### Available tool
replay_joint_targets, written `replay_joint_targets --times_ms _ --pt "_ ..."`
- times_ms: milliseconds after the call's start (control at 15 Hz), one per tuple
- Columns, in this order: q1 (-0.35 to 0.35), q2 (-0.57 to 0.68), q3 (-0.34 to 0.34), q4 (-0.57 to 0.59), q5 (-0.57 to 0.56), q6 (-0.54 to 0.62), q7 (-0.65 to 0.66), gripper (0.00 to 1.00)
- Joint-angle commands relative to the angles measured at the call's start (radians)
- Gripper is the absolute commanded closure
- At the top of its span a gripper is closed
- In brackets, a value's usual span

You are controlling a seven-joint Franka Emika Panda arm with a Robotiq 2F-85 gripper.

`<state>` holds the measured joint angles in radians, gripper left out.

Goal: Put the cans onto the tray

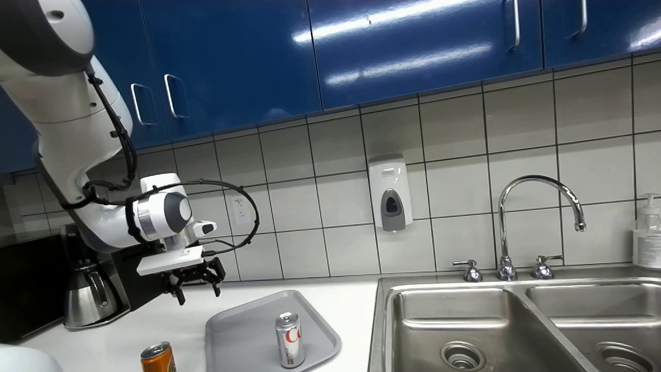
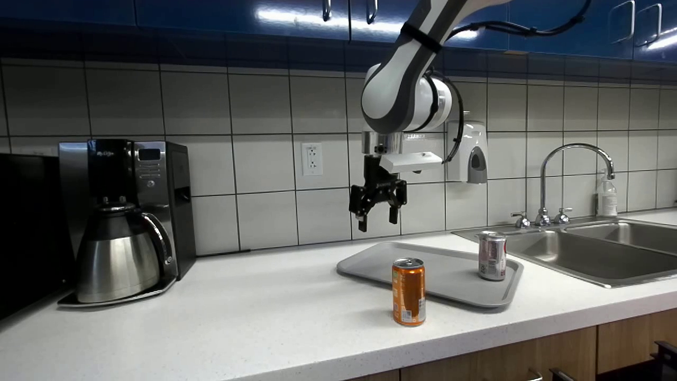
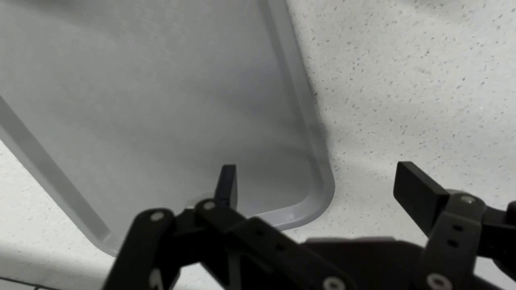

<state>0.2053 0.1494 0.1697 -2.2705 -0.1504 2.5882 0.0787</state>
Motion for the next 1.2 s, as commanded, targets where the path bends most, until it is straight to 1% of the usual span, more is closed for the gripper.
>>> replay_joint_targets --times_ms 0,400,733,1133 --pt "-0.003 -0.067 0.029 -0.067 0.064 -0.012 -0.092 0.00" --pt "-0.003 -0.140 0.050 -0.164 0.147 -0.020 -0.207 0.00" --pt "0.013 -0.183 0.062 -0.222 0.210 -0.029 -0.303 0.00" --pt "0.043 -0.188 0.072 -0.247 0.201 -0.033 -0.339 0.00"
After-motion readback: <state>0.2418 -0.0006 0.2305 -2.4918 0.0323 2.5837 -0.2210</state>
